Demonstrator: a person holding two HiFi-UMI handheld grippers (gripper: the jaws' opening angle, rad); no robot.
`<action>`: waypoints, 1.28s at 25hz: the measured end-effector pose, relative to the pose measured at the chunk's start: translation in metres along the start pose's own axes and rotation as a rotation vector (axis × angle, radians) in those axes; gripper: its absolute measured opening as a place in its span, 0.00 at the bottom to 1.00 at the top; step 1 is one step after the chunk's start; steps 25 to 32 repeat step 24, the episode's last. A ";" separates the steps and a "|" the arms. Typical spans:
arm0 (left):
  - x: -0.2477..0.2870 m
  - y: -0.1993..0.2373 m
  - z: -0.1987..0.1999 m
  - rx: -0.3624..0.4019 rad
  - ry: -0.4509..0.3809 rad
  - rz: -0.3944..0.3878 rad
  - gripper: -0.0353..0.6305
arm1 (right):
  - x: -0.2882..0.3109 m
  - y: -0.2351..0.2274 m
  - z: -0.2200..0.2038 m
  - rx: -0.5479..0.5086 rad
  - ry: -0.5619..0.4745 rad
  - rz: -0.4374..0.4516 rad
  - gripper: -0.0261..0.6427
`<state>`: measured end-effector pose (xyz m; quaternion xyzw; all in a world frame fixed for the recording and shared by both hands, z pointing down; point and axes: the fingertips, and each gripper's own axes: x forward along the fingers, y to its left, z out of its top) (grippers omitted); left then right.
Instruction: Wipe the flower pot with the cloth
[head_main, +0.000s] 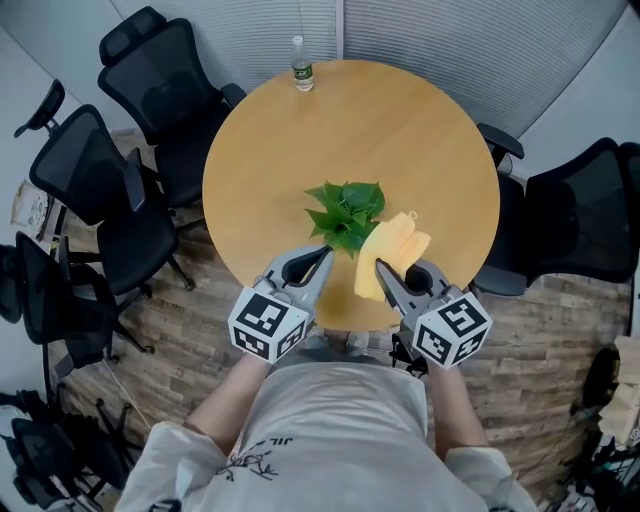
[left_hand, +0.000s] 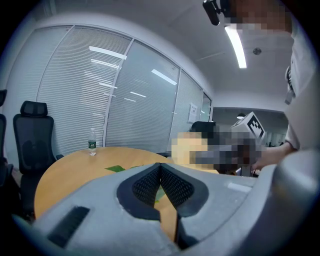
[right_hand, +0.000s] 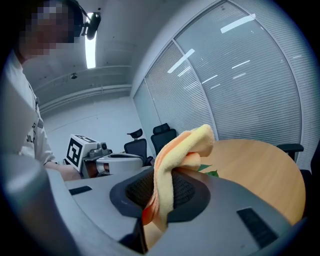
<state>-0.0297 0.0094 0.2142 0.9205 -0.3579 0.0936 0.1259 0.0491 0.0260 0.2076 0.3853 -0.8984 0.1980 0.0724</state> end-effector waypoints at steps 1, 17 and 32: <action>0.000 0.001 0.001 0.000 -0.001 0.001 0.07 | 0.000 0.000 0.000 -0.002 0.001 -0.001 0.13; -0.007 0.001 -0.004 -0.014 -0.009 -0.002 0.07 | 0.005 0.010 -0.001 0.003 -0.008 0.008 0.13; -0.007 0.000 -0.004 -0.016 -0.007 -0.001 0.07 | 0.004 0.014 -0.001 0.004 -0.015 0.017 0.13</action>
